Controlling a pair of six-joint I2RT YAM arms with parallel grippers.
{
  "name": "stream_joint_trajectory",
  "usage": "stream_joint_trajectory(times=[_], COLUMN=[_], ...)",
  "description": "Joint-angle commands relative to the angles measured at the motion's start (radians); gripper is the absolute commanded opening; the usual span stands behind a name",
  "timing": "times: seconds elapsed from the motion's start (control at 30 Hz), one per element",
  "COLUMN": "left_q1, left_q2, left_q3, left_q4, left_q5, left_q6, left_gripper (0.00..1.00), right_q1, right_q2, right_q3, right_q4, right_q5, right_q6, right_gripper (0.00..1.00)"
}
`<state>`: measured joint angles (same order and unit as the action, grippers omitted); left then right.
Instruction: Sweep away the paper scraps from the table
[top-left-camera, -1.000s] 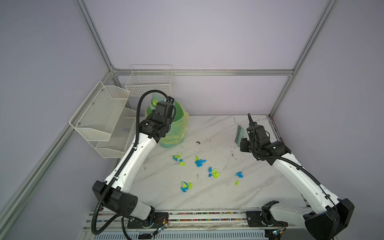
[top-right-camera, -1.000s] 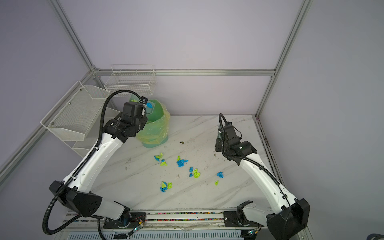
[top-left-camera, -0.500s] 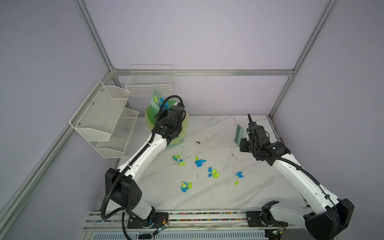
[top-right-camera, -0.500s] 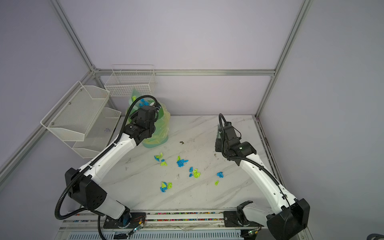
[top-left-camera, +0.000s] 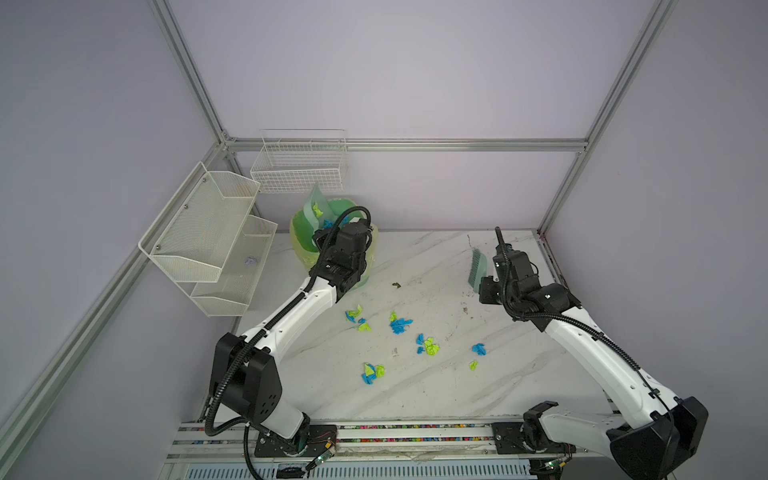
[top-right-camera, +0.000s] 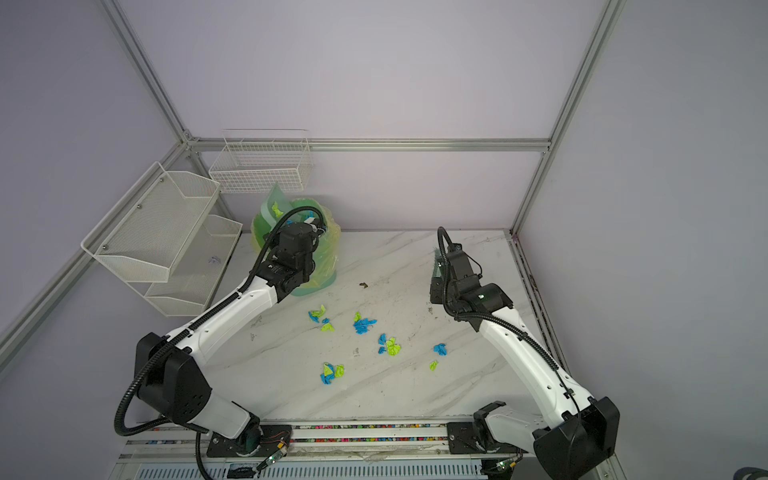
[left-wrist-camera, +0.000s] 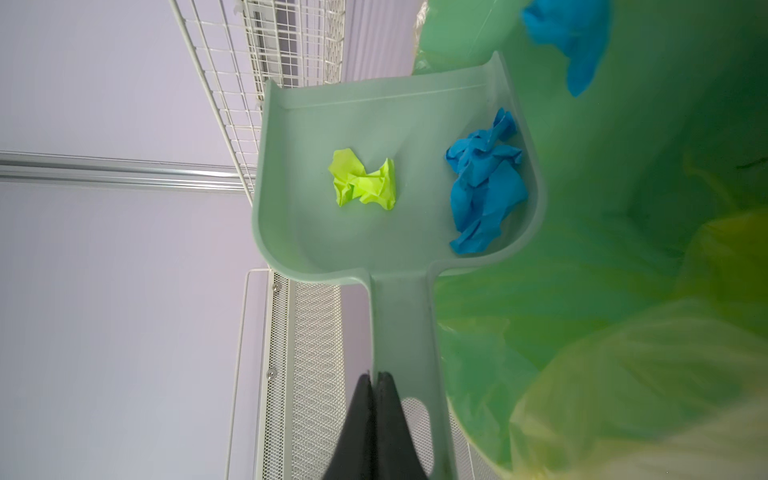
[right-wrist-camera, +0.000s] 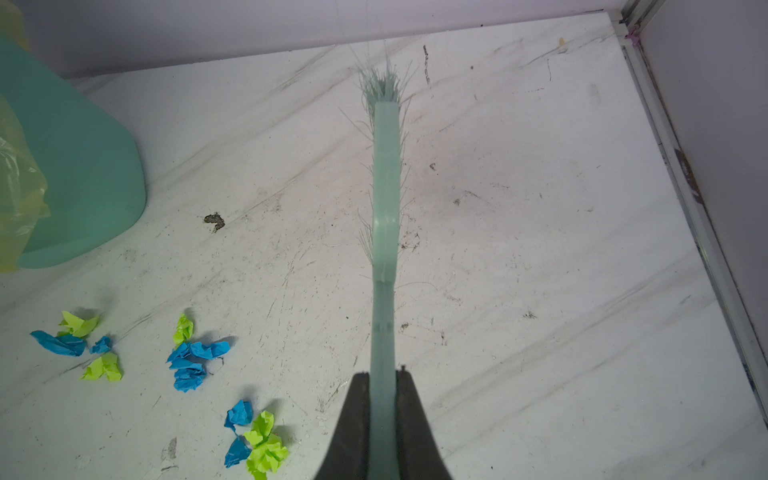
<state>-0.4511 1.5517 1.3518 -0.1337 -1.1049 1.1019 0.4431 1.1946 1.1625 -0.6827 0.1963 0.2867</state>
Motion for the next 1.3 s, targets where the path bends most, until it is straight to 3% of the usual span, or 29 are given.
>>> stream_joint_trajectory(times=[0.0,0.23,0.6,0.9,1.27], left_q1=[0.003,0.003,0.002,-0.026,-0.249], left_q2=[-0.029,-0.061,-0.173,-0.206,-0.057], left_q3=[-0.018,-0.023,-0.019,0.128,0.374], left_q4=[0.112,0.092,-0.022,-0.335,-0.528], left_q5=[0.0,0.011,0.047,0.158,0.399], left_q6=[0.05,0.021,-0.136,-0.469,-0.794], left_gripper=[0.0,0.0,0.0,0.0,0.0], right_q1=[-0.005,-0.006,-0.007,-0.006,-0.03], right_q2=[-0.017,-0.015,-0.019,-0.01,-0.033], right_q3=[-0.002,0.0,0.011,0.025,0.097], right_q4=[0.029,0.032,0.032,0.035,-0.028], right_q5=[-0.001,-0.008,-0.013,-0.022,0.014], right_q6=[-0.009,-0.009,-0.006,0.005,0.014], right_gripper=[0.0,0.0,0.0,0.0,0.0])
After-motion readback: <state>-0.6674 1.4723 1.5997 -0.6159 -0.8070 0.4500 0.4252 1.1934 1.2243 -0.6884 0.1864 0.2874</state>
